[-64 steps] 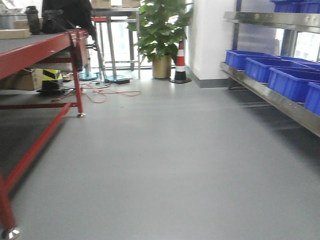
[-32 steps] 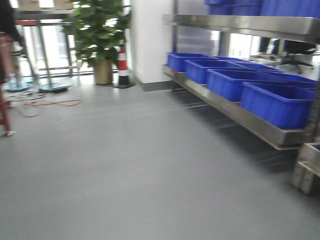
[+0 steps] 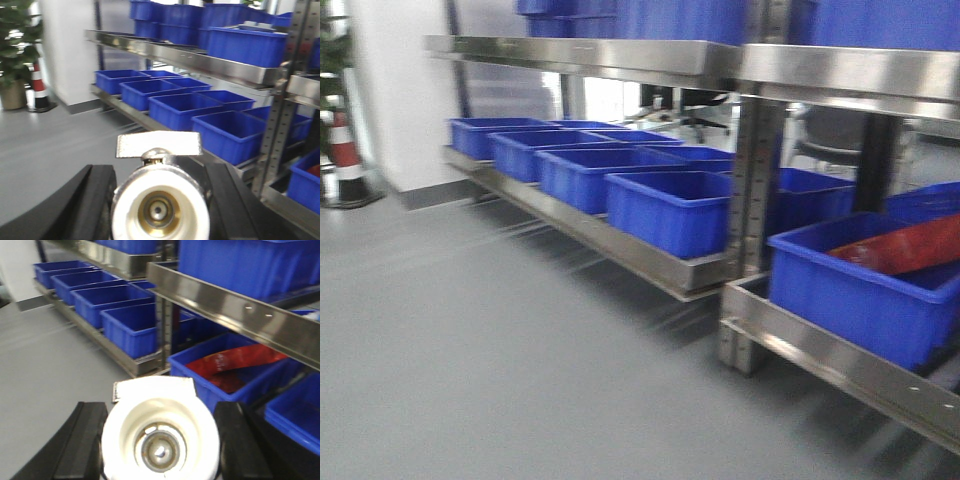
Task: Place valve from conveyor to right shelf box
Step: 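Drive the base along the conveyor toward the shelf of blue bins, then drive up to the shelf and position both grippers over a blue bin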
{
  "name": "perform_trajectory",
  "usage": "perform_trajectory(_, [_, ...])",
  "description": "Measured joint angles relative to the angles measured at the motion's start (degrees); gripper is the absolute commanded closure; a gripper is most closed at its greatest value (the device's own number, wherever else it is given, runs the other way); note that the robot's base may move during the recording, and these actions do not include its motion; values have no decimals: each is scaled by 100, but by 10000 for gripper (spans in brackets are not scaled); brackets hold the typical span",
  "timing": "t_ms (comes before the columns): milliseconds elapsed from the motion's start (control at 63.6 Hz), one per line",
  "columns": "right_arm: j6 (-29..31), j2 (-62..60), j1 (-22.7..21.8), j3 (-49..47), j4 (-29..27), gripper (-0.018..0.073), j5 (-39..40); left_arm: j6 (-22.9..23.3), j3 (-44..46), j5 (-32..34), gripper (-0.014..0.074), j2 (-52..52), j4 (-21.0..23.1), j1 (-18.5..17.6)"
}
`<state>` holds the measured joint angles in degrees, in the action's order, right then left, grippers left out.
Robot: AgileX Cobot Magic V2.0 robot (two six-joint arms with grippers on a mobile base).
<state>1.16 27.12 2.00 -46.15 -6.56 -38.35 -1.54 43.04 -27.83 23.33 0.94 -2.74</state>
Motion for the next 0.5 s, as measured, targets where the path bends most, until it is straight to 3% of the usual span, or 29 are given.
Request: perform_trajectory(503, [0,0,0,0,0,721,0,0,0,0,707,0,0,0])
